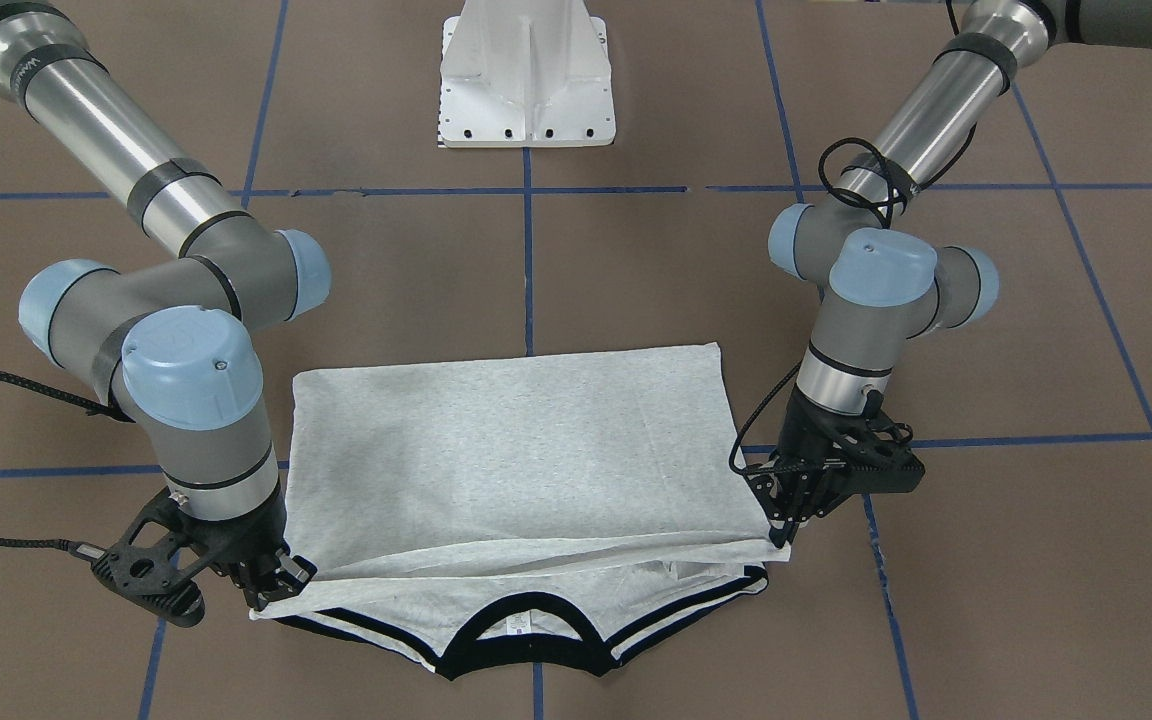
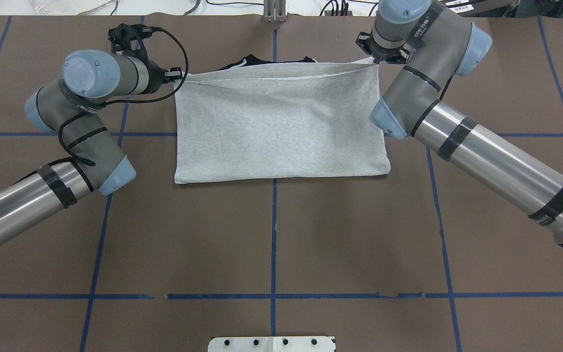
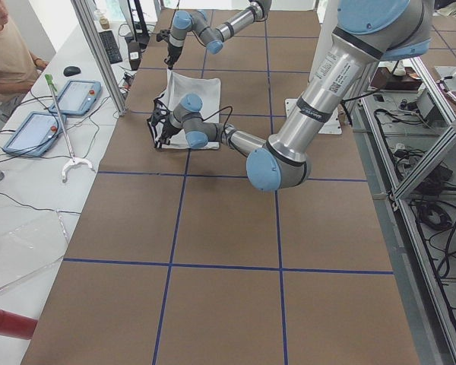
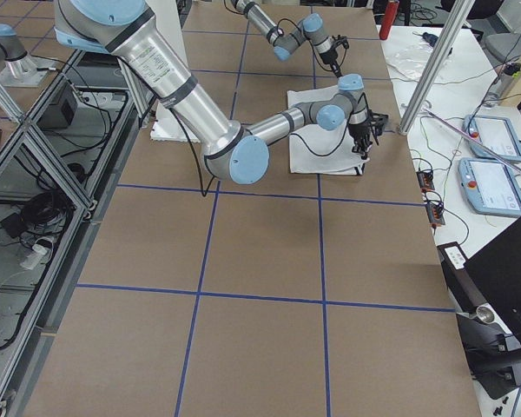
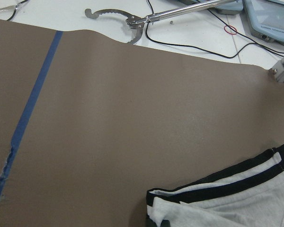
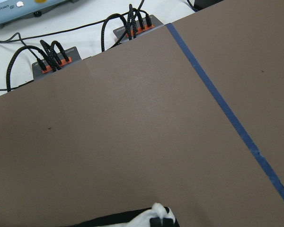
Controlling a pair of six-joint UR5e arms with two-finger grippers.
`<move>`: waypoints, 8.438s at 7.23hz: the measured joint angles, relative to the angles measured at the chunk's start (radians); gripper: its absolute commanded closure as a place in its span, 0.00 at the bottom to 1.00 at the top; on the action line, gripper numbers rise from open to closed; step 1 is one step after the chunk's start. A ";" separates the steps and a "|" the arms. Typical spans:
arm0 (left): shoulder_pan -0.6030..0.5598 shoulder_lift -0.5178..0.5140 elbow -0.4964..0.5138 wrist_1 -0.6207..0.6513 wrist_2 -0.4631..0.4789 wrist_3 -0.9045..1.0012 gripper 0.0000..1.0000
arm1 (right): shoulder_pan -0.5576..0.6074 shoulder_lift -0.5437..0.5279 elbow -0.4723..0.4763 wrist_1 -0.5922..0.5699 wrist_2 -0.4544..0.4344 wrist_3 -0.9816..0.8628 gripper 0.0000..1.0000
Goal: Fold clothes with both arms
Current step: 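Lay the hem down at the collar and open both grippers, then move the right gripper to the folded shirt's near corner and grasp it, then drag the folded shirt toward the robot with the right gripper while the left gripper lowers, then grasp the shirt's corner nearest the left gripper and pull it farther from the robot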
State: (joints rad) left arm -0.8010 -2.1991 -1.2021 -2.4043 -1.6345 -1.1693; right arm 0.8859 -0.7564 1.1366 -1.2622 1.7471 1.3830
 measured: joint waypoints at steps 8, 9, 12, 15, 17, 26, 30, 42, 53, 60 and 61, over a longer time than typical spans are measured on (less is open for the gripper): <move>-0.058 -0.008 0.006 -0.045 -0.009 0.094 0.42 | 0.034 -0.098 0.134 0.051 0.071 0.020 0.41; -0.060 -0.008 0.002 -0.046 -0.009 0.094 0.42 | 0.020 -0.168 0.230 0.053 0.102 0.056 0.35; -0.061 -0.008 -0.010 -0.046 -0.011 0.089 0.42 | -0.088 -0.367 0.470 0.058 0.120 0.274 0.27; -0.061 -0.002 -0.018 -0.046 -0.010 0.085 0.42 | -0.215 -0.437 0.511 0.059 0.065 0.385 0.27; -0.058 0.008 -0.039 -0.038 -0.010 0.083 0.42 | -0.253 -0.447 0.510 0.059 0.030 0.426 0.39; -0.051 0.027 -0.046 -0.035 -0.010 0.083 0.36 | -0.263 -0.536 0.649 0.045 0.017 0.442 1.00; -0.024 0.111 -0.205 -0.030 -0.132 0.052 0.00 | -0.469 -0.706 1.015 -0.041 0.019 0.642 1.00; 0.237 0.307 -0.606 0.145 -0.337 -0.443 0.00 | -0.592 -0.614 1.236 -0.388 -0.117 0.689 0.00; 0.305 0.240 -0.497 0.345 -0.261 -0.446 1.00 | -0.329 -0.476 1.053 -0.376 0.033 0.487 0.00; 0.198 0.240 -0.514 0.345 -0.261 -0.367 1.00 | -0.330 -0.475 1.051 -0.379 0.031 0.490 0.00; 0.144 0.202 -0.463 0.340 -0.262 -0.337 1.00 | -0.330 -0.474 1.051 -0.378 0.029 0.490 0.00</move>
State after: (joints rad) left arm -0.6567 -1.9975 -1.6654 -2.0640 -1.8961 -1.5063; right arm 0.5563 -1.2302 2.1880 -1.6403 1.7764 1.8734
